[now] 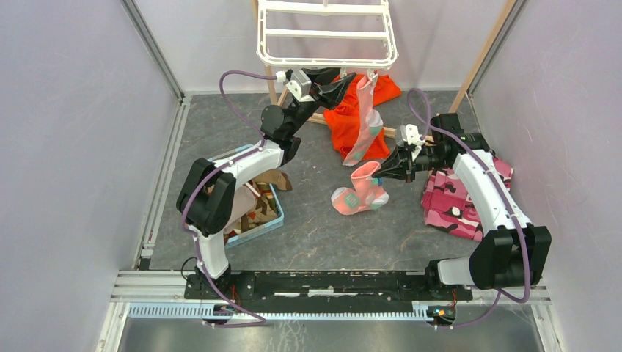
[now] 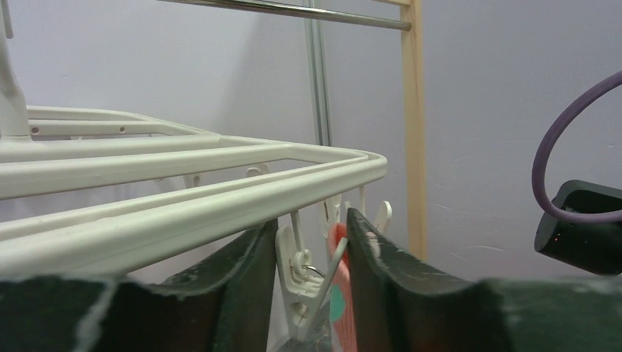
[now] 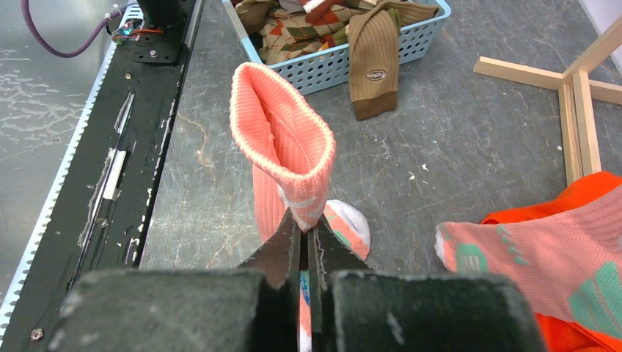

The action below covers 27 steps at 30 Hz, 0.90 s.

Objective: Clip the socks to the hanger
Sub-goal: Open the clamp at the hanger.

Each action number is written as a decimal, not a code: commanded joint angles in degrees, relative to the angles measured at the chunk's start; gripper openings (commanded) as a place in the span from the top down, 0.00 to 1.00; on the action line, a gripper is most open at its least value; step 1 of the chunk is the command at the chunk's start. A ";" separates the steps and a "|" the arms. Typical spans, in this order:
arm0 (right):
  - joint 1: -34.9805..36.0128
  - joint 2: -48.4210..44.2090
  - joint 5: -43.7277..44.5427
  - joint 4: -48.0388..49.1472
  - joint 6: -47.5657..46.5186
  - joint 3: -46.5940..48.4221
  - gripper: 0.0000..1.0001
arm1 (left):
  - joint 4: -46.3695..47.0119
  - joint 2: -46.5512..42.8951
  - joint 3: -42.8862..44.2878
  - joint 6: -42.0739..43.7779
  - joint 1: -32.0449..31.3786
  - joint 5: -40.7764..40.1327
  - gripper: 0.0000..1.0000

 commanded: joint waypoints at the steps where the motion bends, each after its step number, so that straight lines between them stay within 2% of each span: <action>1: -0.39 0.30 -2.09 -1.08 -1.59 2.49 1.00 | 1.44 0.32 2.42 -2.62 0.20 0.97 0.58; 3: -0.51 0.34 -2.16 -1.21 -1.63 2.54 1.00 | 1.45 0.25 2.48 -3.06 0.27 1.41 0.61; 11: -0.64 0.49 -2.00 -1.56 -1.90 2.71 1.00 | 1.83 -0.35 2.45 -5.60 0.27 1.59 0.91; 15: -0.66 1.31 -1.75 -0.65 -0.24 3.45 1.00 | 1.89 -0.53 2.60 -7.69 0.27 1.35 0.96; 19: -0.72 3.02 -0.50 5.83 8.95 5.70 1.00 | 1.89 -0.34 3.26 -10.53 0.35 1.49 0.98; 21: -0.67 2.36 2.00 14.47 18.51 5.73 1.00 | 1.80 -0.17 3.64 -12.15 0.40 1.54 0.98; 24: -0.65 -2.38 8.79 39.53 41.16 -0.84 1.00 | 1.71 0.08 3.96 -14.39 0.43 1.24 0.98; 26: -0.55 -5.10 11.43 51.79 49.55 -3.66 1.00 | 1.71 0.09 3.88 -15.50 0.53 0.76 0.98; 27: -0.51 -4.88 11.85 53.46 51.64 -3.05 1.00 | 1.67 0.06 3.84 -15.95 0.53 0.55 0.98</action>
